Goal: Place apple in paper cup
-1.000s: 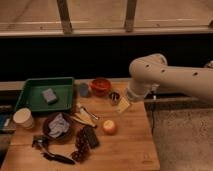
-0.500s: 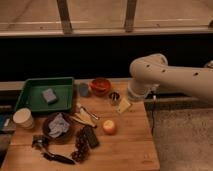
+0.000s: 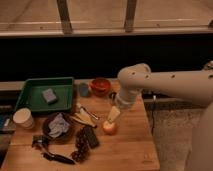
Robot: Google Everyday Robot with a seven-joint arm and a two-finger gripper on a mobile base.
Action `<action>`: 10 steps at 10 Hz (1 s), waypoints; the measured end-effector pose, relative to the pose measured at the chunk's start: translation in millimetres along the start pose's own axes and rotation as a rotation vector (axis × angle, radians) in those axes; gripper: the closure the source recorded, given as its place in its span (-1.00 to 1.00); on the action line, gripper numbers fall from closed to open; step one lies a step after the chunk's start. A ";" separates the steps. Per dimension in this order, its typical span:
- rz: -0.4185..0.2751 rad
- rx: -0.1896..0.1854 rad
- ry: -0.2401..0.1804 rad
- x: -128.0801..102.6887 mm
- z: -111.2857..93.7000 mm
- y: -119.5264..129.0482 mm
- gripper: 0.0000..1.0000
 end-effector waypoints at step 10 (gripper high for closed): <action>-0.024 -0.099 0.068 -21.0 84.3 41.2 -0.60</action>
